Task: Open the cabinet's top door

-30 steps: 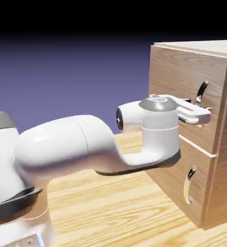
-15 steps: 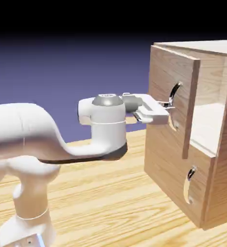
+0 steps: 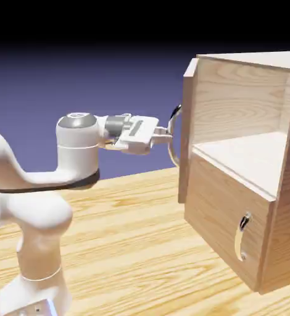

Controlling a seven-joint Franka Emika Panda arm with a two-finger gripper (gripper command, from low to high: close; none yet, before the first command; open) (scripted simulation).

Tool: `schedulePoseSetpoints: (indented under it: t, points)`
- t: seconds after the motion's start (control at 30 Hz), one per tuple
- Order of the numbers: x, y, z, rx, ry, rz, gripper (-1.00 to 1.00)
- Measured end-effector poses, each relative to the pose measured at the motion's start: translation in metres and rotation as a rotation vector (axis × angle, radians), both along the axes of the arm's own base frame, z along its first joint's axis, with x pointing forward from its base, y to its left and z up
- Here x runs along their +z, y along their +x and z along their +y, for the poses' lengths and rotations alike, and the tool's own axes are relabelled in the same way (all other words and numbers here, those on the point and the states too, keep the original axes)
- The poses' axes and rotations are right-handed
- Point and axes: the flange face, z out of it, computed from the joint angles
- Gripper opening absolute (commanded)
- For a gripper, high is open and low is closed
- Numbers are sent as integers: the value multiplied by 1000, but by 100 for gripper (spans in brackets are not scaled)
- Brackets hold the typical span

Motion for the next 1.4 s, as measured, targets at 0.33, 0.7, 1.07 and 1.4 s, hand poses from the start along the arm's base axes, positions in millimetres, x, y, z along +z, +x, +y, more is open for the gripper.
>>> schedulePoseSetpoints:
  t: [0.33,0.7,1.07,1.4]
  points:
    - [0,-29,51,-149,0,0,-100]
    - [0,-58,132,-365,0,0,-100]
    - [0,-68,233,-622,1,0,-100]
    - [0,-59,308,-811,0,0,-100]
